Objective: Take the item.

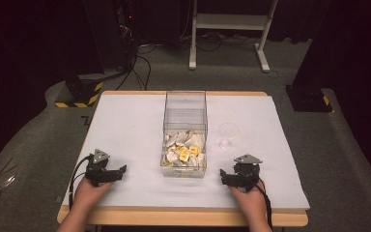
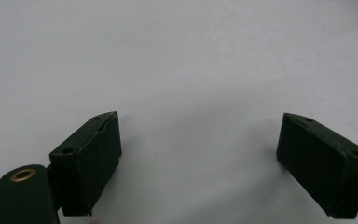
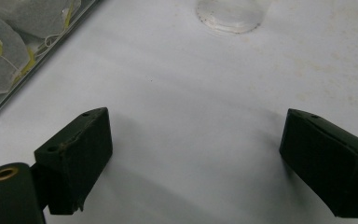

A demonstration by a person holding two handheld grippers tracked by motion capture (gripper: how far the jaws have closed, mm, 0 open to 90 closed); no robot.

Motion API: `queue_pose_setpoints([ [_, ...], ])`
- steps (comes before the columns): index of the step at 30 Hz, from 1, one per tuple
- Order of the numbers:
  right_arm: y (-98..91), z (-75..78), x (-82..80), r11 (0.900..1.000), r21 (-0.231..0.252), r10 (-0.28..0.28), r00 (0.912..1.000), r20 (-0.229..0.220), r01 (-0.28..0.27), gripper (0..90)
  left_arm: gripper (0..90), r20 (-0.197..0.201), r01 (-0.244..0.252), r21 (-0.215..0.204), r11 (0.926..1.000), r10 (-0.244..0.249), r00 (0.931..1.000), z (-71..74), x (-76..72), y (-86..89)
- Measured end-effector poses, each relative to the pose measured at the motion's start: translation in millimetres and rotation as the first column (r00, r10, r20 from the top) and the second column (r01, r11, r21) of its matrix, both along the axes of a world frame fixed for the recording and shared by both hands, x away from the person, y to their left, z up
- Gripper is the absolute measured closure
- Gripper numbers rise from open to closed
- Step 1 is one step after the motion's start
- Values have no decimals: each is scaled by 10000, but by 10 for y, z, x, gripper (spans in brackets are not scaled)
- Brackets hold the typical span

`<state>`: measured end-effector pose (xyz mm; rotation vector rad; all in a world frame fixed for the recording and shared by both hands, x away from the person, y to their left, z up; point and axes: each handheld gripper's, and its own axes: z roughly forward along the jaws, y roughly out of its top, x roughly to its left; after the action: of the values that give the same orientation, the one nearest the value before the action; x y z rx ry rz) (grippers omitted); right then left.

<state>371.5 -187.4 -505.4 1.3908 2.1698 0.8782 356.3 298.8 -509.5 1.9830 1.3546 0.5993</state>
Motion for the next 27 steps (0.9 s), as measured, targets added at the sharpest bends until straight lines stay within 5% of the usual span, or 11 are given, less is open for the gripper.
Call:
queue_pose_setpoints([
  [27, -4, 3, 1, 10000, 62, 39, 10000, -24, -39, 88, 139, -6, -4, -10, 10000, 4, 10000, 0, 1, 0],
])
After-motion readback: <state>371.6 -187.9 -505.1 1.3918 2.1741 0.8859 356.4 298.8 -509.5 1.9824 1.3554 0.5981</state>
